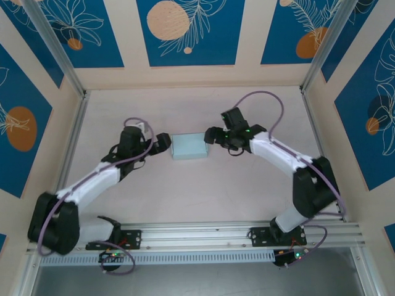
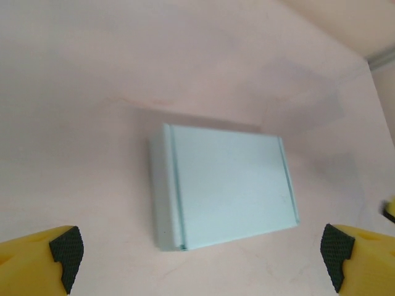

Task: Fold the paper box

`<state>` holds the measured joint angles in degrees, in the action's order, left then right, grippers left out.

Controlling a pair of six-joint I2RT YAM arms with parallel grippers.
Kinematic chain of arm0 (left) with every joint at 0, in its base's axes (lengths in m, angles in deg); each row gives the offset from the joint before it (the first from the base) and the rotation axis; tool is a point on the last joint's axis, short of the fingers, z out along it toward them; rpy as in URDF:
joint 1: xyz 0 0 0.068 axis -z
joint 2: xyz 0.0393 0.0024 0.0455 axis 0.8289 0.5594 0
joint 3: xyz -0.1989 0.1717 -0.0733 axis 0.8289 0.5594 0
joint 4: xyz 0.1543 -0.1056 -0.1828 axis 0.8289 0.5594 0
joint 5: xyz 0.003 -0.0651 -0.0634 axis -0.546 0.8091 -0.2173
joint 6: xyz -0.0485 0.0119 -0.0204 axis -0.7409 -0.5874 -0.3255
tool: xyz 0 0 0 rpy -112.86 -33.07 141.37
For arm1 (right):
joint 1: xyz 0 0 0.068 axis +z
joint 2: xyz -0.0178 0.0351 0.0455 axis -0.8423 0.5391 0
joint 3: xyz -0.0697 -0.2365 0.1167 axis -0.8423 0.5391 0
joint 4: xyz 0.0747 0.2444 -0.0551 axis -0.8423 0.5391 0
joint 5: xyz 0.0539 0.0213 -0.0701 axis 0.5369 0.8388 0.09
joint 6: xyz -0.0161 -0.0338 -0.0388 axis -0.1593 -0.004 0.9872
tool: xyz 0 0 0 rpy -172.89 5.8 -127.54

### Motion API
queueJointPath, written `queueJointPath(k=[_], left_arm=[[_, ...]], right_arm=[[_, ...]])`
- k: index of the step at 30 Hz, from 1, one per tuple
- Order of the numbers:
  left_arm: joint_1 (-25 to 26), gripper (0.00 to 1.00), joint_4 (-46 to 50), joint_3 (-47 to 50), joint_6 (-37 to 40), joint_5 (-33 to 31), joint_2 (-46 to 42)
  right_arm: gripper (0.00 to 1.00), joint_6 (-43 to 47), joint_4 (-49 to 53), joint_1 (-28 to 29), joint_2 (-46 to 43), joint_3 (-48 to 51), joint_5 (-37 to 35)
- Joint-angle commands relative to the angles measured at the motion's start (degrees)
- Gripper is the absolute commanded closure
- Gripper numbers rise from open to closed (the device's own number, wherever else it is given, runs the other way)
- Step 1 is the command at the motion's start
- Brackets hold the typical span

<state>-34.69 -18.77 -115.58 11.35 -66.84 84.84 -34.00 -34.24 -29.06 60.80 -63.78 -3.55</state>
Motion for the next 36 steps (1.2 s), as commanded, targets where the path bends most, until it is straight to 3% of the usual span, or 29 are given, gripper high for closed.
queueJointPath(k=[1,3,6,14,19,26,36], left_arm=[[-1.48,0.00,7.13,4.44,7.28,-12.79,-8.07],[-2.09,0.00,7.44,6.79,10.01,-17.46,-12.85],[-2.66,0.00,4.06,10.38,15.54,-22.91,-18.45],[-3.62,0.00,-21.93,23.19,36.90,-28.10,-23.20],[-7.49,0.00,-29.83,26.19,40.60,-24.36,-18.47],[-12.83,0.00,-36.67,26.81,40.01,-18.06,-11.05],[-16.77,0.00,-48.68,26.47,40.42,-12.57,3.04]], right_arm=[[0.07,2.07,4.95,-3.24,-7.09,5.37,-6.74],[0.01,2.87,4.87,-4.98,-11.85,8.56,-8.49],[0.00,4.32,3.57,-7.03,-18.95,12.74,-13.14],[0.00,10.68,-5.19,-12.44,-26.68,20.10,-18.63],[0.00,22.12,-21.83,-11.85,-27.32,27.56,-18.18],[0.00,33.34,-44.26,-12.03,-28.36,38.17,-11.80],[0.00,33.08,-54.86,-16.56,-25.61,44.16,-7.92]])
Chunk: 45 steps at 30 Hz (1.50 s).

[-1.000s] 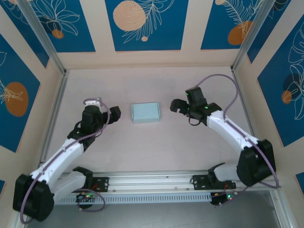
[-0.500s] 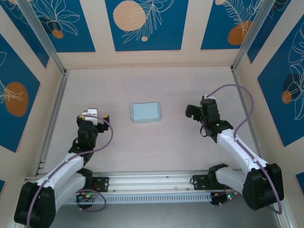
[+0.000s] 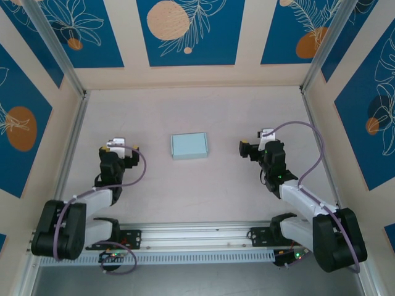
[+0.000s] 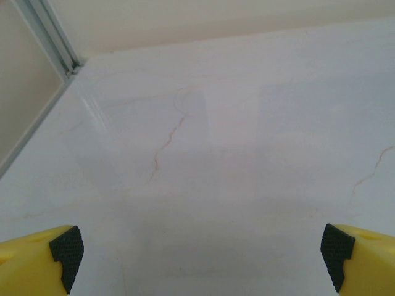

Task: Fold the paper box

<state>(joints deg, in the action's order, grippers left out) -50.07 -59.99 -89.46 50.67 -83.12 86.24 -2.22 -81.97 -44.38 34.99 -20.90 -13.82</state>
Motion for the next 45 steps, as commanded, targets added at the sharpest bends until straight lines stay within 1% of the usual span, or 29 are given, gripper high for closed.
queueJointPath(k=[1,3,5,9,10,11,13,14,15,21,25,28,31,33,34,45], left_arm=[[-1.79,0.00,-8.28,0.10,0.41,5.10,2.40],[-2.05,0.00,-10.84,-0.38,-0.19,7.45,5.51],[-2.12,0.00,-15.51,-0.39,0.16,9.95,9.88],[-2.06,0.00,-19.96,-1.88,2.07,15.33,17.69],[-2.13,0.00,-19.80,-2.53,2.09,15.52,18.25],[-2.20,0.00,-15.06,-4.17,2.01,15.20,17.17],[-2.56,0.00,-8.94,-8.04,1.25,14.45,18.10],[-3.03,0.00,-3.36,-10.56,0.49,13.46,17.98],[-3.27,0.00,-5.64,-9.79,0.16,13.66,18.24],[-3.19,0.00,-5.71,-9.53,0.34,13.56,17.94],[-3.19,0.00,-5.51,-9.55,0.33,13.57,17.96],[-3.19,0.00,-5.51,-9.62,0.33,13.49,17.94],[-3.19,0.00,-5.51,-9.49,0.44,13.48,17.94],[-3.19,0.00,-5.51,-9.62,0.50,13.83,17.98],[-3.19,0.00,-5.51,-9.66,0.51,13.83,17.97],[-3.19,0.00,-5.69,-9.55,0.51,13.92,18.02]], right_arm=[[0.01,1.24,-7.58,-1.67,0.21,1.41,2.91],[0.00,1.36,-8.73,-2.42,0.30,1.83,3.78],[0.01,1.70,-9.71,-3.12,0.25,2.27,4.87],[0.00,2.57,-10.76,-4.53,0.29,2.98,7.03],[0.00,2.65,-11.27,-4.87,0.44,3.28,7.28],[0.00,2.68,-12.39,-5.47,0.78,3.88,7.79],[0.00,2.28,-14.50,-6.48,1.70,4.85,8.68],[0.00,1.90,-15.60,-7.16,2.36,5.31,9.52],[0.00,1.67,-16.53,-7.77,3.13,5.67,10.28],[0.00,1.26,-23.12,-10.32,10.37,5.71,13.61],[0.00,2.59,-25.20,-11.48,14.60,3.86,16.41],[0.00,2.68,-28.20,-12.59,20.19,2.71,18.94],[0.00,2.02,-30.43,-12.73,26.53,0.14,18.51],[0.00,0.81,-20.04,-13.58,25.60,-3.91,17.56],[0.01,0.68,-23.52,-13.65,26.08,-2.66,17.52],[0.00,1.17,-22.57,-12.96,25.96,-3.08,16.23]])
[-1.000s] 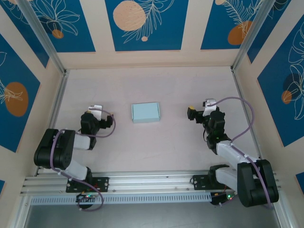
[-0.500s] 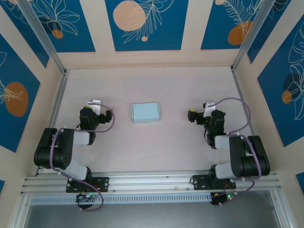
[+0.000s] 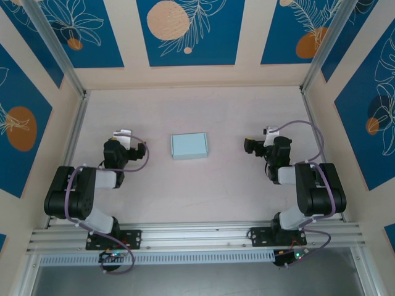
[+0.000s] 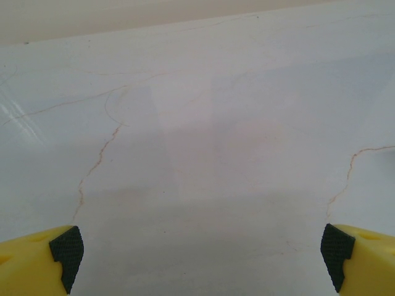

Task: Fold the paper box

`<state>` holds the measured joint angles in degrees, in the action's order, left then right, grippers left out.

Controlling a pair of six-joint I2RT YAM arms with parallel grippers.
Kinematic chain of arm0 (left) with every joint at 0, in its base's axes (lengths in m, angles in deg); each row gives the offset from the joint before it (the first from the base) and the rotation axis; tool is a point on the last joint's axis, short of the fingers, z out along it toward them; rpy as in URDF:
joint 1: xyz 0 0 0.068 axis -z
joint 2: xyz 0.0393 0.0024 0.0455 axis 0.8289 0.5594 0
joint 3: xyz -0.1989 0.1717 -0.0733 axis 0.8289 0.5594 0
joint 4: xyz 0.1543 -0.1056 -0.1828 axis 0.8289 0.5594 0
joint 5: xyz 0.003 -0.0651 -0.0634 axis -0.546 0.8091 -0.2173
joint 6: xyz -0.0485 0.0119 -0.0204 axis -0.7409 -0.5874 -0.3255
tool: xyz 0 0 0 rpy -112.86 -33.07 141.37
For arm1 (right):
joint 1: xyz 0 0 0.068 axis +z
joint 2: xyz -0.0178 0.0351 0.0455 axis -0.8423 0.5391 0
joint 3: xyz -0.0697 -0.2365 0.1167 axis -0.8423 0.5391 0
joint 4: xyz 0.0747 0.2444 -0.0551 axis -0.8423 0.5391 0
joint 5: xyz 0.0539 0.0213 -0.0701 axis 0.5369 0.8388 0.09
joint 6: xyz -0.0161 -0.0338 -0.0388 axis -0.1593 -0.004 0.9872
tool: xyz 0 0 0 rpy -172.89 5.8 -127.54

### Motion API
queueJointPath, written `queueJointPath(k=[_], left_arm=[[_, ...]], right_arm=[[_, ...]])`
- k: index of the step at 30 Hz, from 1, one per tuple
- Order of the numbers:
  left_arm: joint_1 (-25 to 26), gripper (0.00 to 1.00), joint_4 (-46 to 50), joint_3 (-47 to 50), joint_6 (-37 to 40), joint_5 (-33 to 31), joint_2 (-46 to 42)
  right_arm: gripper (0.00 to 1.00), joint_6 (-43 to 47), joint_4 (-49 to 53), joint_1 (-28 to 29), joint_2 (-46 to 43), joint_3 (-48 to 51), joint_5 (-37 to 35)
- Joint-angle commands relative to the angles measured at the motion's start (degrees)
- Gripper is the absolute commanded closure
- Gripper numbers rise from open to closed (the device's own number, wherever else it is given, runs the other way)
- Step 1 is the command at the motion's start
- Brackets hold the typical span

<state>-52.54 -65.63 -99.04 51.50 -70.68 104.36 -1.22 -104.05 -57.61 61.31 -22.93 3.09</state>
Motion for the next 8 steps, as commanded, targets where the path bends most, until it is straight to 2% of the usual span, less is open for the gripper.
queueJointPath(k=[1,8], left_arm=[[-0.76,0.00,0.04,0.04,-0.32,1.48,-0.09],[-0.72,0.00,-0.06,0.13,-0.32,1.48,-0.18]], right_arm=[[0.01,0.15,-0.45,0.23,-0.36,-1.08,-0.75],[0.00,0.13,-0.45,0.25,-0.36,-1.08,-0.69]])
